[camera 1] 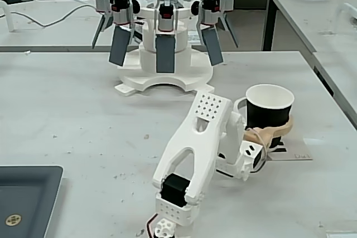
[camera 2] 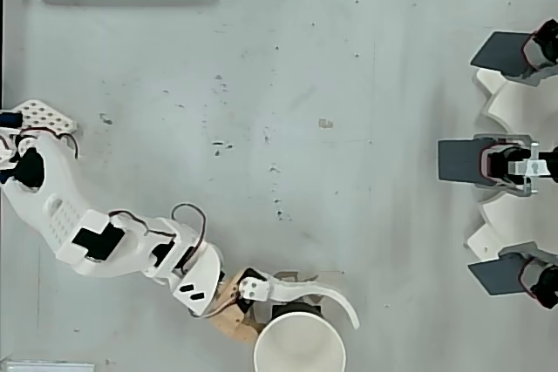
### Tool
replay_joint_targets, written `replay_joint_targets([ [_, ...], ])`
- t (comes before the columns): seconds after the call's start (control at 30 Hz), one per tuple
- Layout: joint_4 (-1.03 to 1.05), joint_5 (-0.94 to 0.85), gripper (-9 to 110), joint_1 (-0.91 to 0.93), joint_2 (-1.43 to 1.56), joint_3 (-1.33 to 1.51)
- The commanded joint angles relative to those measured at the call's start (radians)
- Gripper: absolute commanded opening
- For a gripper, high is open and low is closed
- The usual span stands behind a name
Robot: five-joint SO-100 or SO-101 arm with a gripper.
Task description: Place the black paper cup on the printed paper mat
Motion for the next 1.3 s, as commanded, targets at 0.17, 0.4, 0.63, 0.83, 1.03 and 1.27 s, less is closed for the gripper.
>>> replay_joint_targets([
  [0.17, -0.009, -0.017, 39, 0.069, 0.155, 0.058],
  [0.4, -0.008, -0.017, 43, 0.101, 0.272, 0.186],
  [0.63, -0.048, -0.005, 47, 0.098, 0.426, 0.416],
  [0.83, -0.095, -0.015, 50, 0.081, 0.555, 0.614],
  [1.03, -0.123, -0.015, 49, 0.058, 0.713, 0.804],
  [1.27, -0.124, -0.005, 47, 0.026, 0.907, 0.960],
])
